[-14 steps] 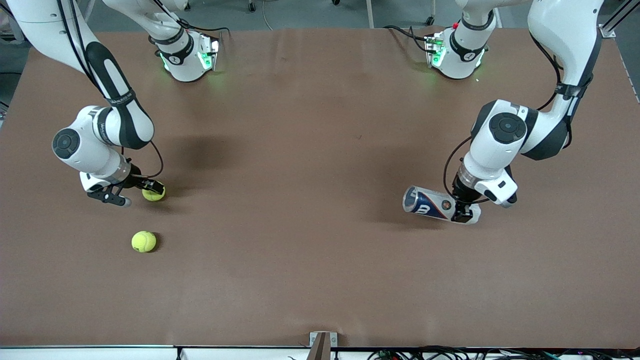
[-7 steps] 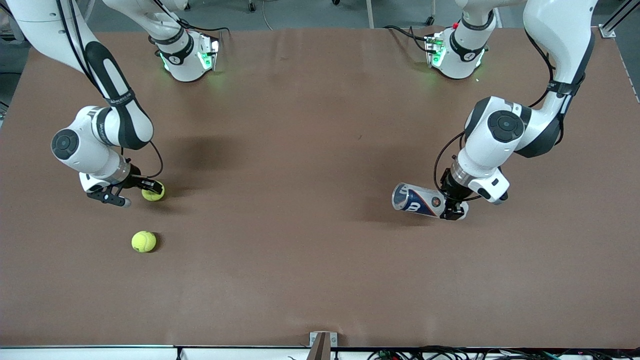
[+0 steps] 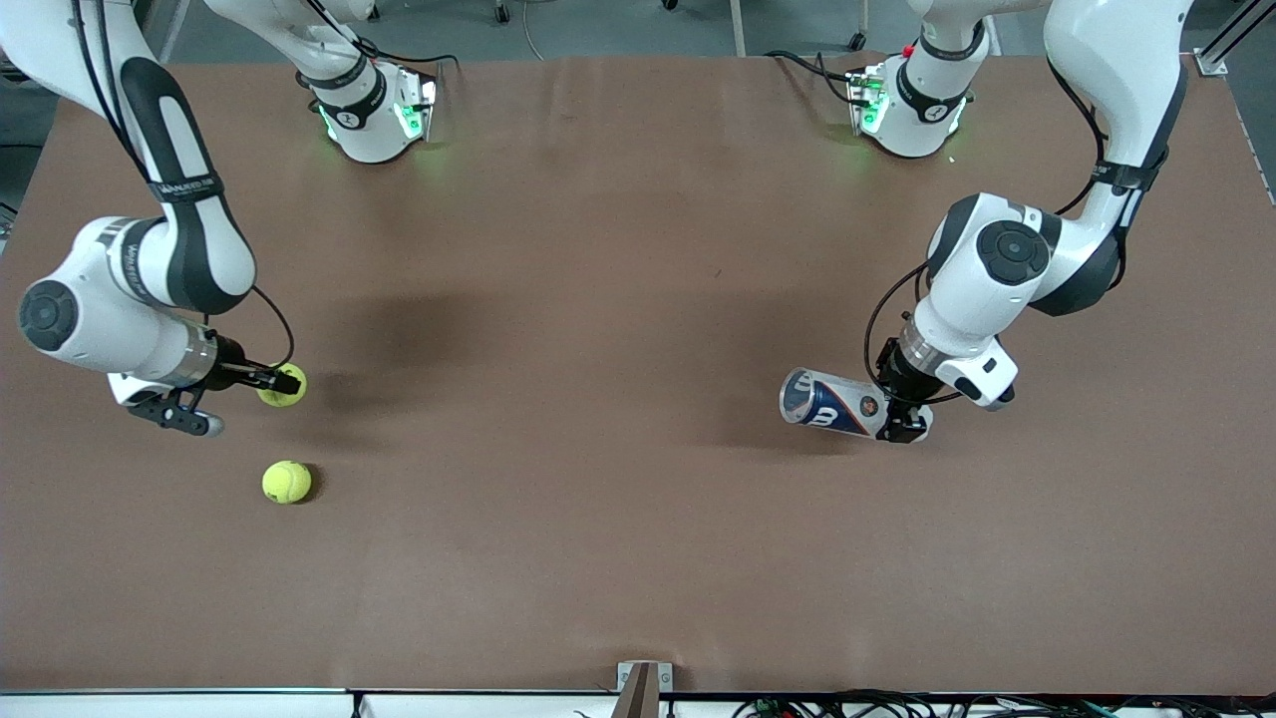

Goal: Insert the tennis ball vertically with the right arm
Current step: 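Grasp a tennis ball with the right gripper while the left gripper lifts the can, then bring the ball over the can opening and release it with the right gripper, then move the right gripper to the second tennis ball and grasp it, then carry the second ball to the can opening with the right gripper, then release the ball into the can and withdraw the right gripper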

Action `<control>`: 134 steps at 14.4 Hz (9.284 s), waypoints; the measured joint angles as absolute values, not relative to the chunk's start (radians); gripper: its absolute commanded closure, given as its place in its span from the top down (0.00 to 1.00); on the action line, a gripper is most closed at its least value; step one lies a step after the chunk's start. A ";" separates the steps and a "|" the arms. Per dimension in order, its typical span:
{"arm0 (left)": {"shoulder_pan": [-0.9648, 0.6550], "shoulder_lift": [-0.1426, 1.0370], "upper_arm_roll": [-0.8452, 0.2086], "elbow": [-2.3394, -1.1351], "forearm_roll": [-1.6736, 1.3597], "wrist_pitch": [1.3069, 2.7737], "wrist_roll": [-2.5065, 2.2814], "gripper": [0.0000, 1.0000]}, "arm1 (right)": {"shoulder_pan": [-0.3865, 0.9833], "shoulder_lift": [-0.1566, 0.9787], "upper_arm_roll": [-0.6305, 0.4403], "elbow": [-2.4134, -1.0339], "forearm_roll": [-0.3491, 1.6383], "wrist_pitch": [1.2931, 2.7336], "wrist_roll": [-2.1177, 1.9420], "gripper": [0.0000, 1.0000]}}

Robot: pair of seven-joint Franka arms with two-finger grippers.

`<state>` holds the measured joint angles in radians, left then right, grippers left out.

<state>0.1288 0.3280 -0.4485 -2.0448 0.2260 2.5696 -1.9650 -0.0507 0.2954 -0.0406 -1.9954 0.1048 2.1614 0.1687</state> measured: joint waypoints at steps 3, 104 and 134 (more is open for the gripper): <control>0.127 0.330 -0.457 -2.043 0.226 2.570 -1.956 0.67 | -0.018 0.294 -0.036 -1.910 0.107 2.074 0.256 0.09; -0.076 0.936 -0.641 -1.657 -1.617 2.589 -0.527 0.76 | 0.054 0.477 0.148 -1.665 -0.040 2.120 0.627 0.01; -0.077 0.938 -0.637 -1.651 -1.617 2.589 -0.527 0.77 | 0.386 0.566 0.354 -1.354 0.016 2.096 1.581 1.00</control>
